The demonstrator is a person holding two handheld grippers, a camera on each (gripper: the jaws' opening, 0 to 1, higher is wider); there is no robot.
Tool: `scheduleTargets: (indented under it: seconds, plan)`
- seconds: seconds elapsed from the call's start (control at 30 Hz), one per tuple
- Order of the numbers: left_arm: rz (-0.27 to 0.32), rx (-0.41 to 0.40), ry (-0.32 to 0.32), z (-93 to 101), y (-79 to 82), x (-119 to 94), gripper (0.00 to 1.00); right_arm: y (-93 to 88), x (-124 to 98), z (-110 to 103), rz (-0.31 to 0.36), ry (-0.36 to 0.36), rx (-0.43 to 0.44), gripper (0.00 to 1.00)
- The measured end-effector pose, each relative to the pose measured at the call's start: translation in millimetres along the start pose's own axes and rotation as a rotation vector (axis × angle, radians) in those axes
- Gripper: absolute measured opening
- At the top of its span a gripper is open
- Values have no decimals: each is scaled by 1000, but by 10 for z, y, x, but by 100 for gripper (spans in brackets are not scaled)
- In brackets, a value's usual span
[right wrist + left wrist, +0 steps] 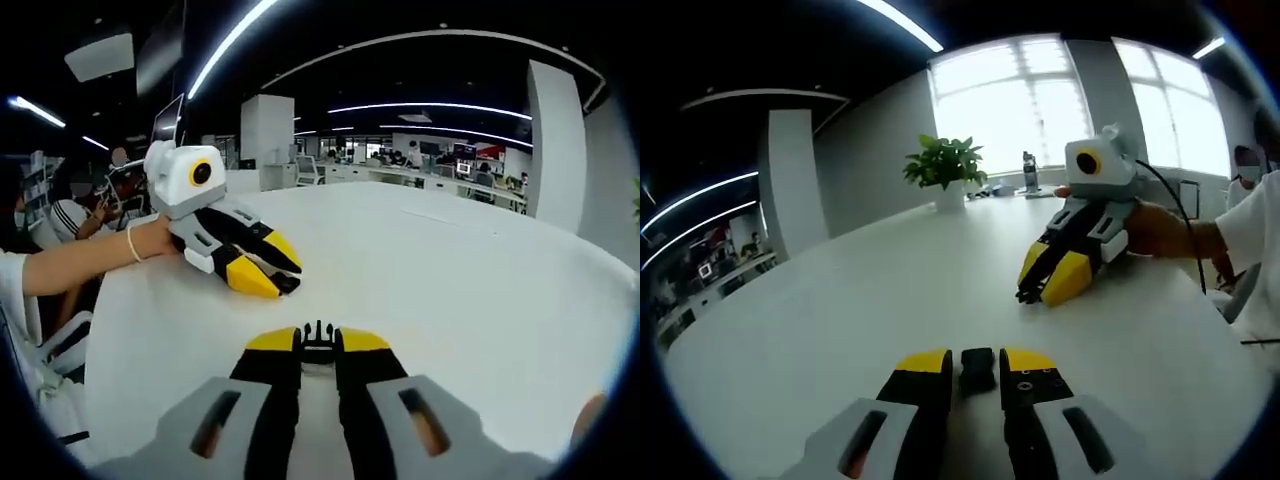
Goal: Snap the two parts of the plastic buckle together until the buckle closes and remains connected.
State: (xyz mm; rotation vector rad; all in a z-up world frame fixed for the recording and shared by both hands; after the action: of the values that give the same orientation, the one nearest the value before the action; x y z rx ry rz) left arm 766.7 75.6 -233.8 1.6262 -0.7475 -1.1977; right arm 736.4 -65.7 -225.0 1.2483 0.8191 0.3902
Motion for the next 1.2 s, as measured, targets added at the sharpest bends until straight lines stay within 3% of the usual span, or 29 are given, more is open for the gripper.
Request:
scheduleTargets:
  seconds: [0.37,0.8,0.83,1.0,1.1,1.17,1.2]
  plan:
    - [-3,5,-19,34,9,-10,18,29,137,-15,-15,90,-13,14]
    - [-12,3,-22,86,11,-44,18,176,266,38,81,289,4,14]
    - [-13,6,-23,95,12,-45,18,200,288,46,90,334,-21,14]
    - [-12,3,-24,97,10,-42,18,262,376,62,104,426,-75,14]
    - [-13,0,-19,94,6,-46,18,353,446,99,82,454,-213,14]
    - [-14,-9,-14,90,1,-53,18,442,490,114,77,480,-201,14]
    - [-12,-13,-12,83,2,-61,18,528,498,85,115,501,-181,14]
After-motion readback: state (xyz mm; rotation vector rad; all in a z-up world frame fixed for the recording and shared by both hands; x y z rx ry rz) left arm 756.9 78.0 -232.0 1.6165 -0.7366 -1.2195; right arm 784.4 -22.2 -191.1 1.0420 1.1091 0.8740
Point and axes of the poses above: the point that each gripper's makers call its tool centre point, and the gripper's own axes: x roughly forward along the fingers, z roughly to its right, y roughly out of its top, the point moved 5 cm from there along -x, roughly backward along the fingers, and after that the axes turned 6 degrees about -y, right-handed, at the moved point
